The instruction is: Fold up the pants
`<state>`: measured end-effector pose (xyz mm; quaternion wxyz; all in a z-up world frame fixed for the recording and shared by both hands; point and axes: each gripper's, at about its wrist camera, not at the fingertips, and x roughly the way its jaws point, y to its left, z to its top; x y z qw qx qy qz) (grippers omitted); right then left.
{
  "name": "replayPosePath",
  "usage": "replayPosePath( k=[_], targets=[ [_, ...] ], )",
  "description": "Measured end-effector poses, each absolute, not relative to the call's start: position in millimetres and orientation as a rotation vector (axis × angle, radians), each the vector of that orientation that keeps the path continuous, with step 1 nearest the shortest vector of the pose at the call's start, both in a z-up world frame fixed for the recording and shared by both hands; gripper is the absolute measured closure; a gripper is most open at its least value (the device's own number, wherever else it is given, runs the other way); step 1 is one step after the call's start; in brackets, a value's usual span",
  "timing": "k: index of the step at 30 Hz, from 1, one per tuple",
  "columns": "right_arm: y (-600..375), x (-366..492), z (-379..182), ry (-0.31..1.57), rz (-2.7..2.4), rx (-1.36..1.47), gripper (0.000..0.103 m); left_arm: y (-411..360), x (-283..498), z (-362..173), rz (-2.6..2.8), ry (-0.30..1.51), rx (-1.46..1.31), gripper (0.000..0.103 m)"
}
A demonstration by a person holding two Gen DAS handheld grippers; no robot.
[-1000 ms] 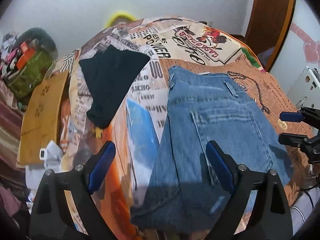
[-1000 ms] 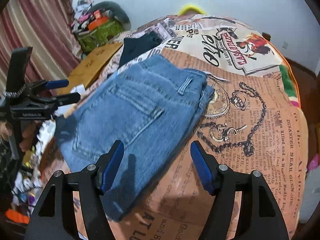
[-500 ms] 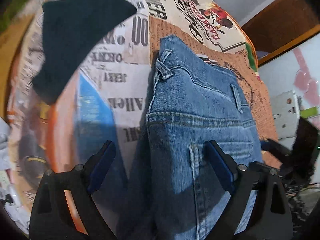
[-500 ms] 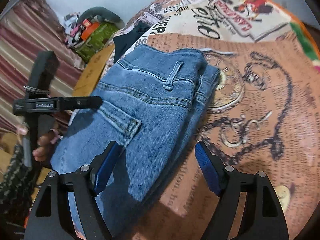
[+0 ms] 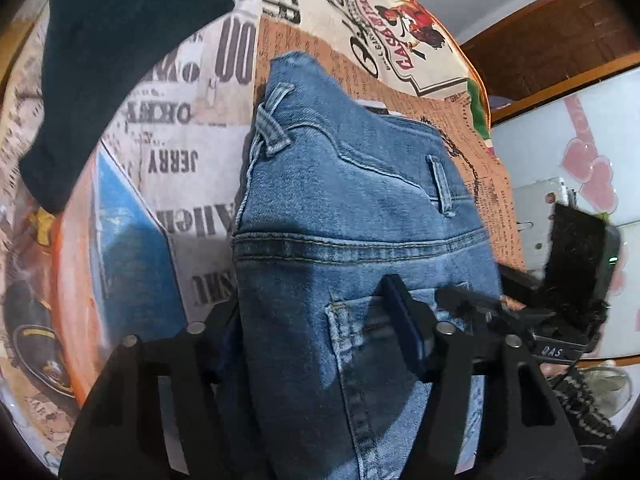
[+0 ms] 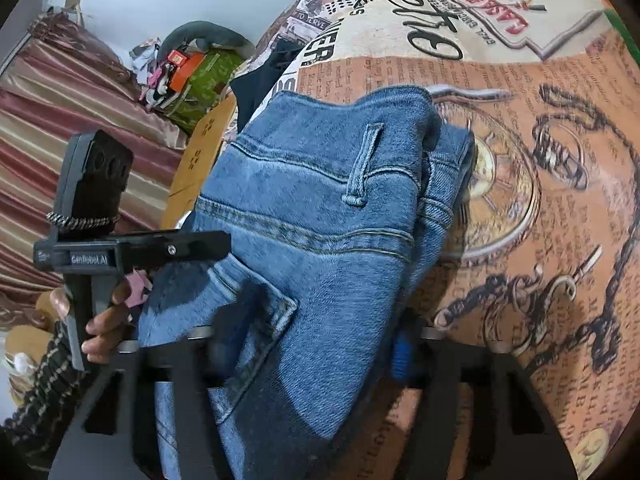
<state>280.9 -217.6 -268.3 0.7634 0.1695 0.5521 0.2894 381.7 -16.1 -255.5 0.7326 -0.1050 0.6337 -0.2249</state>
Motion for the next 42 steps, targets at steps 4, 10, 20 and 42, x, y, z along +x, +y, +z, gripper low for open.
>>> replayPosePath(
  k=[4, 10, 20, 42],
  targets=[
    [-202, 278, -241, 1.113, 0.619, 0.231, 0.075, -10, 370, -234, -0.482, 1.293, -0.19, 0.056],
    [-189, 288, -201, 1.004, 0.645, 0.214, 0.081, 23, 355, -187, -0.458, 1.127, -0.204, 0.064],
    [-123, 342, -123, 0.816, 0.741, 0.129, 0.083, 84, 368, -112, -0.314, 0.839, -0.186, 0.064],
    [4, 521, -223, 0.965, 0.668, -0.006, 0.083, 181, 536, -240, -0.116, 0.927, -0.29, 0.064]
  ],
)
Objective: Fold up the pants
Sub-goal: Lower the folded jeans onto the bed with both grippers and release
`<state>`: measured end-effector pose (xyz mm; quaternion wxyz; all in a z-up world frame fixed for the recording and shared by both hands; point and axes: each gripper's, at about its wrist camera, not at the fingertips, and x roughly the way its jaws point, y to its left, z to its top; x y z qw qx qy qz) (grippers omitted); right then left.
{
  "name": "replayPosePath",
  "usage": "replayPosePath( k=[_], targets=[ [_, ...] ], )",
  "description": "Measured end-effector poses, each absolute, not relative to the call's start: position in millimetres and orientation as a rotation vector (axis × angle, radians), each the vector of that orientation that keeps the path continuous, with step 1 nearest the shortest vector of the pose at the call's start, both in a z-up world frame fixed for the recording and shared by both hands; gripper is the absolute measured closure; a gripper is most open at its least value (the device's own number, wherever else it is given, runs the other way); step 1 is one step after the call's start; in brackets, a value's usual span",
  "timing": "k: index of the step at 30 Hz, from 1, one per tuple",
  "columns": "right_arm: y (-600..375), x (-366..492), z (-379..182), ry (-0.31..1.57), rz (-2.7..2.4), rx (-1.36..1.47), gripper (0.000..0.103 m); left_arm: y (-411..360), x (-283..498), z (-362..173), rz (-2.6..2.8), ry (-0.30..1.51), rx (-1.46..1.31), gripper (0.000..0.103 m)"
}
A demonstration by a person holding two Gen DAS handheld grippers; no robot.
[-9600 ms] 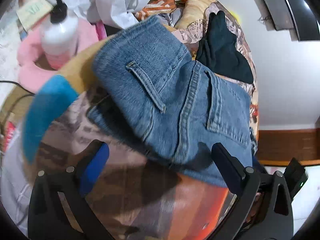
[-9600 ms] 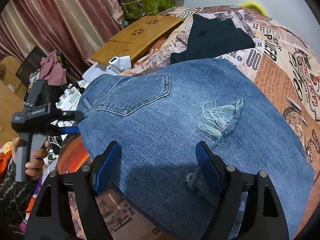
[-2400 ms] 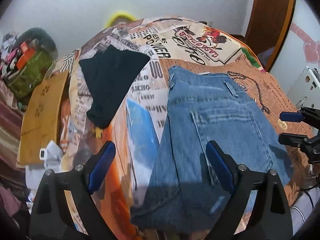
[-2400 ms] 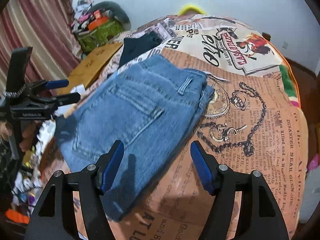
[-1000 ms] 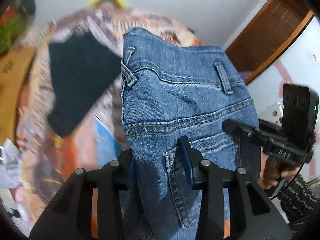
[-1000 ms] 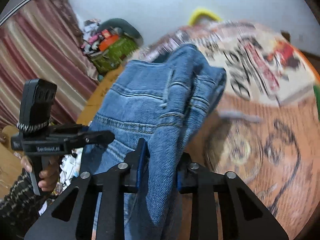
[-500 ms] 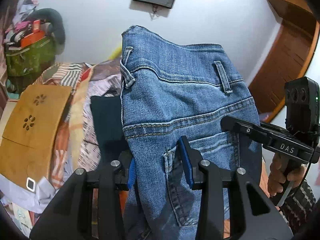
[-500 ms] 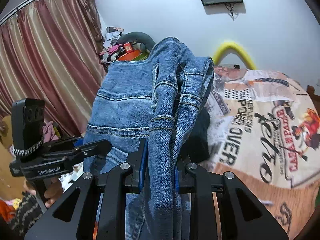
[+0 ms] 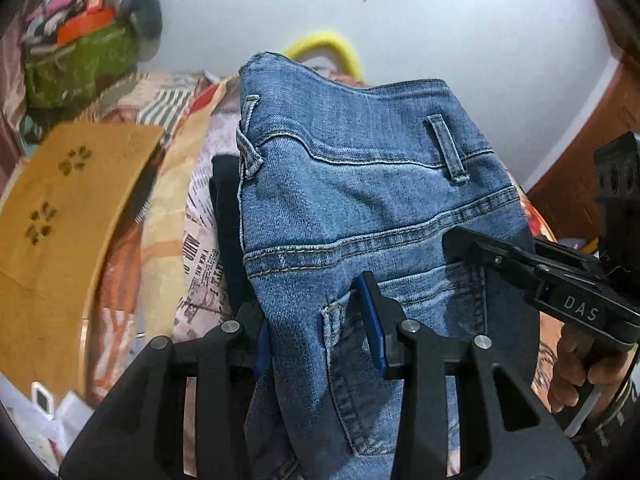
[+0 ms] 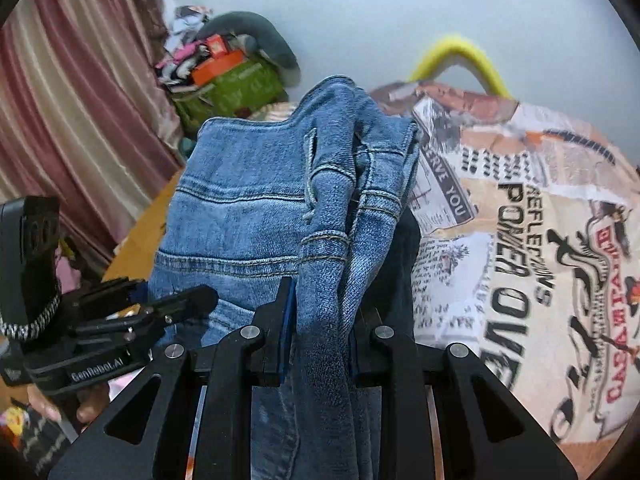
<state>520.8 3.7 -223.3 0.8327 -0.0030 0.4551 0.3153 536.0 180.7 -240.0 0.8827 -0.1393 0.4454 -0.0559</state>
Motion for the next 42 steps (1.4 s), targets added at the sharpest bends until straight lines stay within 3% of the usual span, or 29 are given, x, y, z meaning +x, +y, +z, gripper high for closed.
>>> replayPosePath(
  k=[7, 13, 22, 30, 37, 41, 42],
  targets=[
    [10, 542, -274, 1.058, 0.616, -0.063, 0.08, 192, 565, -311, -0.123, 1.058, -0.388, 0.064],
    [-1, 506, -240, 0.938, 0.601, -0.131, 0.077, 188, 537, -290, -0.061, 1.014, -0.317, 0.063],
    [-52, 421, -144, 0.707, 0.623, -0.045, 0.077, 168, 445, -176, -0.027, 0.806, -0.203, 0.063],
    [-104, 297, -42, 0.454, 0.612, 0.017, 0.077, 119, 313, -62, -0.07, 0.556, -0.134, 0.063],
    [-131, 192, -3, 0.29, 0.59, -0.024, 0.077, 81, 200, -9, -0.095, 0.376, -0.091, 0.059],
    [-139, 131, 1, 0.2, 0.59, -0.05, 0.074, 63, 141, 3, -0.087, 0.285, -0.056, 0.045],
    [-139, 121, 1, 0.184, 0.589, -0.049, 0.068, 59, 128, 4, -0.072, 0.263, -0.045, 0.039]
  ],
)
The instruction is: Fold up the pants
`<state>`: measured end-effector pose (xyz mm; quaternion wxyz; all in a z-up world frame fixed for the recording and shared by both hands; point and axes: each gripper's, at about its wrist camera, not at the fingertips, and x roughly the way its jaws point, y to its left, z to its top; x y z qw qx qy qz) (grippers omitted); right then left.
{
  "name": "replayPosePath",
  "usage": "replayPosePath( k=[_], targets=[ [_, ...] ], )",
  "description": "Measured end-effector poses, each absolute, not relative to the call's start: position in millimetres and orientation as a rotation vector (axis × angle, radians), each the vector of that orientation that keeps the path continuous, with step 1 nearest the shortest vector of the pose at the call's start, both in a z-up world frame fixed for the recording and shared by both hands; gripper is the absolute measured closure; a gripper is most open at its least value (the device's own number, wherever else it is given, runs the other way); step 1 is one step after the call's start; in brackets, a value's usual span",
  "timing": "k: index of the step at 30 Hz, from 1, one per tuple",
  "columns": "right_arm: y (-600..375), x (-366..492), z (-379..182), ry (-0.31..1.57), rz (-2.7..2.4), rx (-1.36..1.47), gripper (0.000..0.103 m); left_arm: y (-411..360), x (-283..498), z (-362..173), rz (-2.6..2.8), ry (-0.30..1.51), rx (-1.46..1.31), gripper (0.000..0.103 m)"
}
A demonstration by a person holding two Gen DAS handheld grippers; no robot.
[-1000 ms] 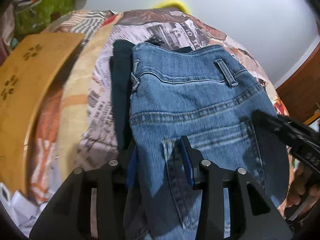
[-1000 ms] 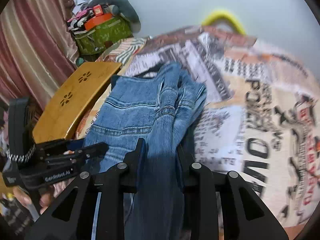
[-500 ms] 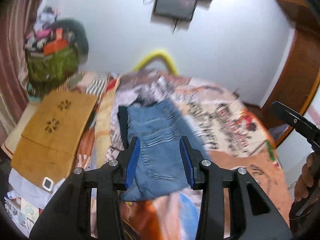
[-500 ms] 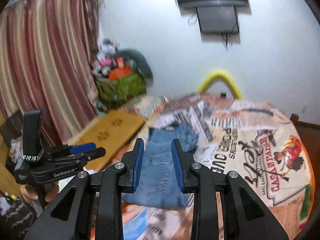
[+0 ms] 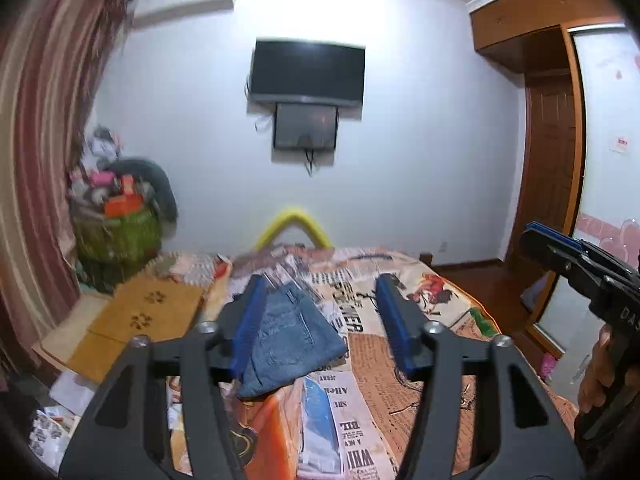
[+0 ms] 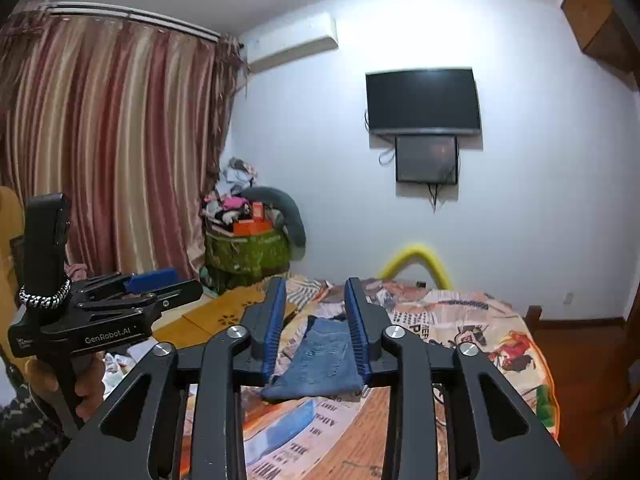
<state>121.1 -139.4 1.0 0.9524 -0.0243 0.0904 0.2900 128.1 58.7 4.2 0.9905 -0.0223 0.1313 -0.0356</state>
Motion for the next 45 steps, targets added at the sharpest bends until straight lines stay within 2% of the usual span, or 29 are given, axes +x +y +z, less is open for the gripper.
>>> replayPosePath(
  k=[1, 2, 4, 6, 9, 13, 45],
  targets=[
    [-140, 112, 0, 0.169, 0.587, -0.05, 0.059, 55, 117, 5, -0.053, 0.244, -0.038, 0.037],
    [-140, 104, -2, 0.154, 0.582, -0.051, 0.055, 52, 103, 5, -0.032, 0.226, -0.035, 0.031],
    [-142, 91, -4, 0.127, 0.563, -0.046, 0.039, 48, 88, 4, -0.018, 0.212, -0.037, 0.02],
    [-145, 87, -6, 0.124, 0.554, -0.029, 0.028, 45, 71, 3, 0.004, 0.185, -0.036, 0.01],
    [-152, 85, -8, 0.126, 0.534, 0.01, 0.017, 40, 57, 1, 0.03, 0.161, -0.028, 0.002],
    [-158, 75, -9, 0.123, 0.492, 0.028, 0.0, 40, 49, -4, 0.037, 0.155, -0.05, 0.0],
    [-164, 63, -23, 0.15, 0.449, 0.005, 0.0, 34, 50, -17, 0.01, 0.187, -0.056, 0.0]
  ],
)
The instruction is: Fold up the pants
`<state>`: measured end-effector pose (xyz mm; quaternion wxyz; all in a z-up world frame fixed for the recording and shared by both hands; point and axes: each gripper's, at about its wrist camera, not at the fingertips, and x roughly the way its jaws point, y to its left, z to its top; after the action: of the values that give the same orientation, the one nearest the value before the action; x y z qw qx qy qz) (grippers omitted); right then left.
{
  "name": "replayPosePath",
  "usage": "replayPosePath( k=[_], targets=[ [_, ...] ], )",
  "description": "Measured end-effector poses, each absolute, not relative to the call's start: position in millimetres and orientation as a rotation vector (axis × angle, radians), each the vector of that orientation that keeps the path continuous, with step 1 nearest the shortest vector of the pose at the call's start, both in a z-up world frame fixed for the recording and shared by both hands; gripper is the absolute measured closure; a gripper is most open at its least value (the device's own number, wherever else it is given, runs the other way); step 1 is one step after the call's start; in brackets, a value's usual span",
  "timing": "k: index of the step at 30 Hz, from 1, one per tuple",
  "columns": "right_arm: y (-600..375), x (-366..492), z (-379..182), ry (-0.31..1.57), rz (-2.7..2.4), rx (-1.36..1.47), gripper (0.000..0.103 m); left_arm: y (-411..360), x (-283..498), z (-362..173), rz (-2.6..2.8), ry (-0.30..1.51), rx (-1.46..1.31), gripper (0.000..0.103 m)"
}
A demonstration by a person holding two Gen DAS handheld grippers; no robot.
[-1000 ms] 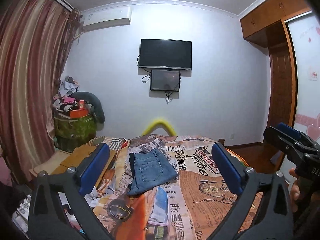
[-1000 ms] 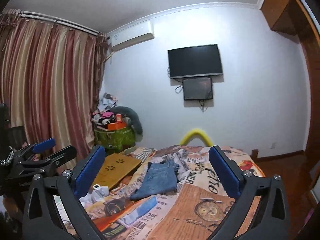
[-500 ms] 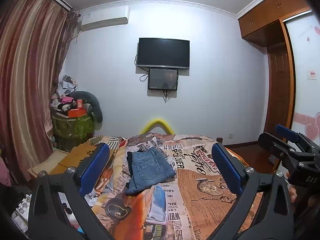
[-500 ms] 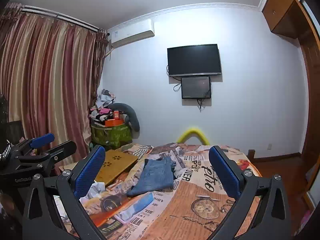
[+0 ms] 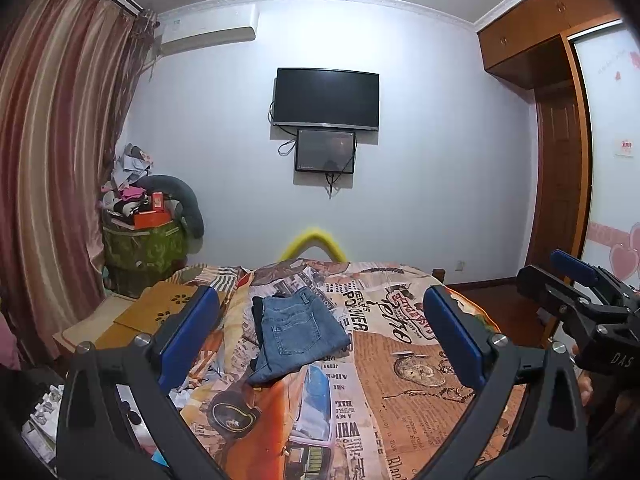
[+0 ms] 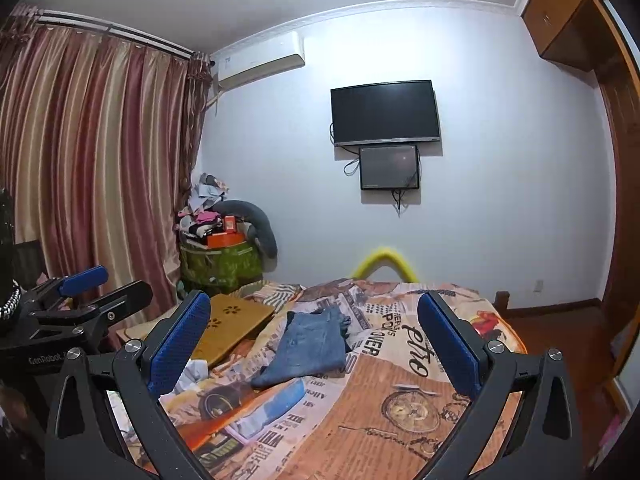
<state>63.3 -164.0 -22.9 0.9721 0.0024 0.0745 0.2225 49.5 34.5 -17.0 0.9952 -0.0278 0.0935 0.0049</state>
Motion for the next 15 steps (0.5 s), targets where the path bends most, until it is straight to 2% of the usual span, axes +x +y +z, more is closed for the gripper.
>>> replayPosePath(
  k=[15],
  targets=[
    [-172.2, 59.9, -20.2, 0.156, 0.455, 0.027, 0.0, 34.1, 50.3, -16.3, -0.007, 0.197, -0.051, 0.0]
  ],
)
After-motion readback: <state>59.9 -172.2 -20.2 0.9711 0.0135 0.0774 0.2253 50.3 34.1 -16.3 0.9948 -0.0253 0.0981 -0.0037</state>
